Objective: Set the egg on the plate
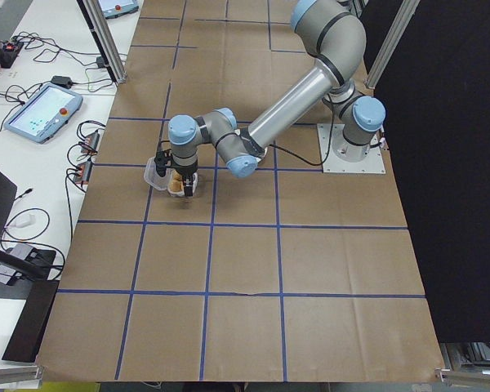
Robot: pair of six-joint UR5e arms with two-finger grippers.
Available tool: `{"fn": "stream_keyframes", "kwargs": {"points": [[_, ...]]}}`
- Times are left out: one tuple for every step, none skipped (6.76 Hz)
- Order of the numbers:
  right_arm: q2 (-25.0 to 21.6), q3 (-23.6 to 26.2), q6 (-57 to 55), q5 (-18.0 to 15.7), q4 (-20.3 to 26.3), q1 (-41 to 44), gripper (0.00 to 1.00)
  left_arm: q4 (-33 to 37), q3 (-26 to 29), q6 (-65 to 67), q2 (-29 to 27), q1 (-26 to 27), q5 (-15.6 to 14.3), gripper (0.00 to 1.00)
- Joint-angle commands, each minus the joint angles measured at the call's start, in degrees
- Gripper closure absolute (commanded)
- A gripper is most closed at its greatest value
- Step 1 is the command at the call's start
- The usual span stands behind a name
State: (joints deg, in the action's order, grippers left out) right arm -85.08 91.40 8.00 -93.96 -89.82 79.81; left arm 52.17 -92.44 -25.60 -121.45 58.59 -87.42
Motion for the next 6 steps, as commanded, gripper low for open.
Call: {"fn": "stream_keyframes", "kwargs": {"points": [[0.0,0.0,0.0,0.0,0.0,0.0,0.0,0.03,-0.02,-0.5,-0.45,0.04,-0.38,0.06],[0.0,0.0,0.0,0.0,0.0,0.0,0.0,0.04,0.16,-0.42,-0.71,0.04,-0.03,0.06],[0.0,0.0,0.0,0.0,0.0,0.0,0.0,-0.31,0.59,-0.33,-1.06,0.04,0.15,0.06],[0.0,0.0,0.0,0.0,0.0,0.0,0.0,-0.23,1.03,-0.41,-1.15,0.04,-0.03,0.06],[0.0,0.0,0.0,0.0,0.0,0.0,0.0,-0.23,1.21,-0.59,-1.42,0.12,-0.2,0.06],[0.0,0.0,0.0,0.0,0.0,0.0,0.0,-0.23,1.21,-0.68,-1.42,0.21,-0.29,0.08]]}}
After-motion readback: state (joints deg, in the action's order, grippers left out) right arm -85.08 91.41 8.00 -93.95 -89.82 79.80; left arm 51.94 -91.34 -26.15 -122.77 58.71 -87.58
